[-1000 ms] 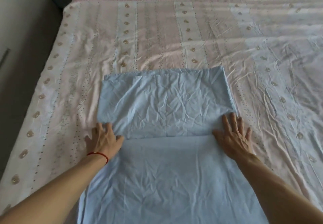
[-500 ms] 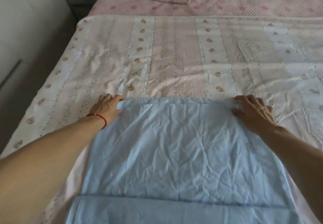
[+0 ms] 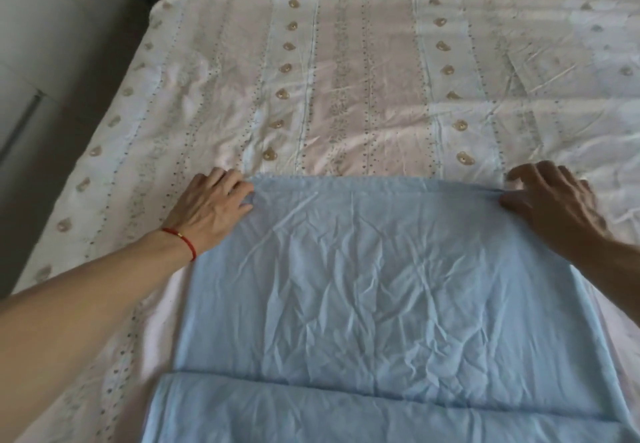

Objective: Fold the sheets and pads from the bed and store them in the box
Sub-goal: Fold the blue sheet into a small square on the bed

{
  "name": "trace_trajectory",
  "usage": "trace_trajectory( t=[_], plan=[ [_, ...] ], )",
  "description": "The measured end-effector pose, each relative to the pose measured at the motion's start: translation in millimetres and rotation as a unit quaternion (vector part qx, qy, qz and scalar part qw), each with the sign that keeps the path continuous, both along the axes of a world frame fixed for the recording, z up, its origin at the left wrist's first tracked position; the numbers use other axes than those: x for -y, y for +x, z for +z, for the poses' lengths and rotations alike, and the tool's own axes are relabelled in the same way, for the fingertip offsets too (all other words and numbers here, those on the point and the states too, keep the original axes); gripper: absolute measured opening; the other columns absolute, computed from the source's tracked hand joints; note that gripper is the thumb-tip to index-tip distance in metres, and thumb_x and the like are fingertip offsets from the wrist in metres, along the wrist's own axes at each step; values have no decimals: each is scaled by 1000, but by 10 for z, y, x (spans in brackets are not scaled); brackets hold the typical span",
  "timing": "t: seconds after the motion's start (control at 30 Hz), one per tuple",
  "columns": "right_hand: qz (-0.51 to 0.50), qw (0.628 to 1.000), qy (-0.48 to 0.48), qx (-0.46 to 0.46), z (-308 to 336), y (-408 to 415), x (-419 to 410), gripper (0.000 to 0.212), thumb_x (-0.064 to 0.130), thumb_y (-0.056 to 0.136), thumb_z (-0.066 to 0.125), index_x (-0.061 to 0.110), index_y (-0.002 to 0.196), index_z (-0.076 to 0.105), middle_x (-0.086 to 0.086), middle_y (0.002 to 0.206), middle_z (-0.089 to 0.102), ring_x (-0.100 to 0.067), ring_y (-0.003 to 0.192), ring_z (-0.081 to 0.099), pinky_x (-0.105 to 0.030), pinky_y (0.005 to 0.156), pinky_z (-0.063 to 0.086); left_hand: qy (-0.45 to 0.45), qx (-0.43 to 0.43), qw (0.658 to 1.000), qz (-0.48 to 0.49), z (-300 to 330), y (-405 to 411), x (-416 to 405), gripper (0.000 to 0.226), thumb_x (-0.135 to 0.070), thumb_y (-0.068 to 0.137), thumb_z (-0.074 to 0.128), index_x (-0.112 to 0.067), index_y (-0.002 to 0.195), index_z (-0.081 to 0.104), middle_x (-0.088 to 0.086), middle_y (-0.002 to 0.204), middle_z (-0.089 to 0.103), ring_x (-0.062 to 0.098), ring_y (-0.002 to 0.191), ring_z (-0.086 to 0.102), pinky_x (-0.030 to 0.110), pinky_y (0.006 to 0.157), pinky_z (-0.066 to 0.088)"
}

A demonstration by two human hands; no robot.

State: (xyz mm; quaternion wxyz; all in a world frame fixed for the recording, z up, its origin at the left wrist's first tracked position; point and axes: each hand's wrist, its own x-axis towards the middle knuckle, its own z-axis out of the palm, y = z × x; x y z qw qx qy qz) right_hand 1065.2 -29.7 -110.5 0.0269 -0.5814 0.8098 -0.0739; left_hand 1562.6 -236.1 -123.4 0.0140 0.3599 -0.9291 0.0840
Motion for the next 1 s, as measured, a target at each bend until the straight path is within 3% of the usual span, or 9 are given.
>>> trace_trajectory(
  t=[0.1,0.23,0.4,0.5,0.57,0.67,0.77,0.83,1.0],
  plan=[
    [80,993,-40,-72,-79,-15,-173,19,28,96,68,13,109,66,-10,101,60,-40,97,58,-53,78,45,59,-8,998,24,-81,-14,9,23,-33,89,68,-13,100,64,10,98,60,35,94,54,47,72,46],
    [3,999,-35,-34,-121,-59,-134,22,34,91,69,13,100,69,-12,96,61,-41,98,57,-53,82,47,210,-26,973,87,139,-103,246,16,-31,86,77,-19,83,66,1,100,54,28,104,48,43,91,43],
    [-167,984,40,48,-145,40,41,28,29,88,76,15,112,70,-18,126,54,-40,122,45,-57,104,37,269,-41,944,185,68,-243,416,19,-20,85,75,-27,74,61,1,91,62,31,97,61,33,83,46],
    [-89,996,-7,-26,-158,485,-89,44,27,94,67,17,134,53,-17,147,39,-40,135,38,-65,112,27,208,-8,930,301,-61,-488,156,20,-15,85,65,-24,98,54,7,116,50,36,118,45,52,97,41],
    [-17,999,-14,-36,-89,918,-392,45,33,102,53,21,144,47,-14,159,33,-35,146,32,-67,119,14,130,-22,932,339,20,-606,-267,46,-9,80,65,-19,122,49,15,133,42,38,125,39,56,97,38],
    [40,999,-4,31,29,1643,-1194,55,44,102,40,26,153,45,-9,167,26,-32,154,25,-68,121,9,24,-93,967,236,225,-531,-1347,54,-20,86,56,-20,140,49,16,154,34,43,138,34,62,106,31],
    [116,992,42,40,-15,2163,-1897,61,53,101,37,35,159,34,-5,171,19,-32,158,15,-70,119,11,98,-103,982,126,150,-309,-2542,60,-38,94,48,-29,153,43,13,164,27,41,150,26,71,112,19],
    [118,988,96,29,-129,2175,-1988,63,63,102,27,40,161,23,1,172,12,-29,159,9,-71,119,11,149,-11,986,72,-103,-226,-2805,63,-48,96,39,-37,158,28,7,169,17,37,154,18,78,107,17],
    [76,988,130,28,-133,2195,-2035,62,60,105,25,37,162,24,1,171,19,-27,158,14,-67,122,6,209,60,964,154,-84,-312,-2788,61,-49,99,30,-37,159,27,4,169,18,35,154,19,80,108,16]
  ],
)
